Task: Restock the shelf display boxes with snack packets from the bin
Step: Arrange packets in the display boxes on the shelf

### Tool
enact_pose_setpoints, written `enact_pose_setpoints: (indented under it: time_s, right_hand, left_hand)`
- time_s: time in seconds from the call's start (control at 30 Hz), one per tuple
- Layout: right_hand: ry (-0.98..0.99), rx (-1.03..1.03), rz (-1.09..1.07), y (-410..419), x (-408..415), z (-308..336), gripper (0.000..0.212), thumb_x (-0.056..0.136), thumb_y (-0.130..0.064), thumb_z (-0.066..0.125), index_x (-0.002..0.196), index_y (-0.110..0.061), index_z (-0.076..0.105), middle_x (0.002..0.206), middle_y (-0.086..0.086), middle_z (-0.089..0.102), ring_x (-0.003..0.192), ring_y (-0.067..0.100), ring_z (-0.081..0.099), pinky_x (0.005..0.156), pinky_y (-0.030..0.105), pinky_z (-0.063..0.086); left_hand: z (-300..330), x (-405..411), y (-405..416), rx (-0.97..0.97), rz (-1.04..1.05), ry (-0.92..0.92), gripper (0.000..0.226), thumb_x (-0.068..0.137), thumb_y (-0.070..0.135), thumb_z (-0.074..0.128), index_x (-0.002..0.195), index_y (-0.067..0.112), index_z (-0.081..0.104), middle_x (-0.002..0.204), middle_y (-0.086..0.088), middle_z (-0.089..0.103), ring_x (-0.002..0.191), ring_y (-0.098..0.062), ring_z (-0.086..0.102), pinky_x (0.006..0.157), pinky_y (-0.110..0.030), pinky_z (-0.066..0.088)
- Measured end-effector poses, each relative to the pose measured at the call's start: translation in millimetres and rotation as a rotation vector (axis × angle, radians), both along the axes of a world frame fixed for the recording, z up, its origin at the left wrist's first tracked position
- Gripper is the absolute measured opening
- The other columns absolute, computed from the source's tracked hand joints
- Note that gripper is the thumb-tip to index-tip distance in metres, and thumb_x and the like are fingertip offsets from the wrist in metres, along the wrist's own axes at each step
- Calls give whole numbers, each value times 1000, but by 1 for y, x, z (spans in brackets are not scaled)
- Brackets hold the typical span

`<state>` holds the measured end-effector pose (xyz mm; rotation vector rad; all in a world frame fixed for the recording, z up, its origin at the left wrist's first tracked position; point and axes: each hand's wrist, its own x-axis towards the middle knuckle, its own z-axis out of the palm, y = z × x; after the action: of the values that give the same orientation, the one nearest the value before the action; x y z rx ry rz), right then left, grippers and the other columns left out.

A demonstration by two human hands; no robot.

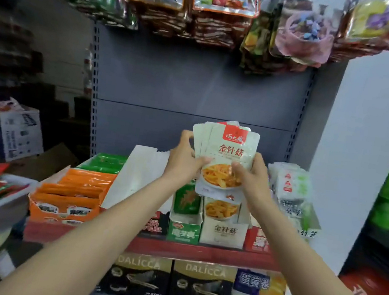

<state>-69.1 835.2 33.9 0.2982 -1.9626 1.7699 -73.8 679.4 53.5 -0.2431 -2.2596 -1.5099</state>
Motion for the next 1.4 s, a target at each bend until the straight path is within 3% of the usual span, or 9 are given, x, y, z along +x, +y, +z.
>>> enact_pose_setpoints:
  time_s: [0.17, 0.37, 0.5, 0.63, 0.73, 0.9, 1.13, 1.27, 1.4]
  right_hand:
    - [-60, -3, -38, 35, -22, -3, 25, 88, -5, 61, 107, -16, 51, 108, 3, 64, 102, 20, 63, 83, 37, 54]
    - [-94, 159, -37, 38, -35, -13, 22, 85, -11, 67, 100, -15, 51, 106, 1, 65, 100, 18, 63, 82, 36, 55]
    - [-97, 208, -11, 33, -36, -13, 24, 85, -9, 66, 102, -10, 48, 106, 3, 63, 98, 17, 62, 69, 20, 51]
    - [-69, 470, -122, 34, -34, -13, 67, 77, 2, 70, 132, -12, 34, 105, 4, 59, 94, 17, 61, 55, 13, 47]
    - [19, 685, -132, 34, -32, -16, 103, 75, 3, 71, 148, -29, 5, 108, 2, 49, 89, 13, 52, 67, 15, 44]
    - [-52, 884, -163, 36, -34, -21, 64, 80, -6, 71, 131, -14, 33, 127, 8, 43, 114, 22, 49, 81, 20, 38]
    - [3, 1087, -333, 35, -34, -21, 54, 82, -18, 71, 127, -13, 41, 127, 4, 42, 116, 21, 43, 90, 28, 40]
    - [77, 1236, -399, 34, -33, -20, 49, 87, -12, 61, 132, -13, 42, 136, 4, 37, 123, 21, 33, 98, 26, 32]
    - [88, 1160, -359, 29, -26, -19, 48, 90, -16, 59, 134, -15, 42, 135, 1, 39, 124, 17, 33, 96, 25, 34]
  left_hand:
    - [-5, -20, 32, -17, -99, -16, 59, 83, 4, 67, 128, 28, 36, 85, 2, 64, 85, -16, 65, 76, -46, 57]
    - [-21, -32, 31, 42, -48, -44, 49, 87, 9, 64, 129, 23, 43, 96, 1, 65, 83, -11, 61, 84, -39, 54]
    - [-25, -37, 27, -49, 39, 52, 28, 89, 17, 63, 113, 22, 50, 89, 11, 58, 76, -4, 56, 77, -32, 52]
    - [-37, -40, 31, -257, 94, 58, 13, 87, 22, 65, 96, 21, 55, 98, 6, 63, 86, -14, 60, 77, -36, 52]
    - [-40, -39, 32, -389, 193, 98, 22, 86, 23, 65, 105, 18, 55, 109, 2, 58, 97, -16, 56, 73, -33, 47]
    - [-46, -33, 27, -561, 89, 179, 71, 86, 17, 66, 141, 33, 25, 106, 2, 57, 92, -14, 57, 70, -31, 49]
    - [-50, -38, 29, -792, 177, 269, 47, 88, 25, 63, 132, 25, 48, 127, 0, 44, 116, -20, 42, 90, -33, 42]
    - [-48, -41, 31, -903, 171, 239, 52, 90, 26, 60, 139, 20, 41, 138, -1, 41, 125, -20, 39, 98, -34, 35]
    - [-45, -38, 30, -807, 176, 248, 53, 93, 25, 57, 142, 19, 37, 140, 0, 42, 126, -19, 39, 100, -33, 35]
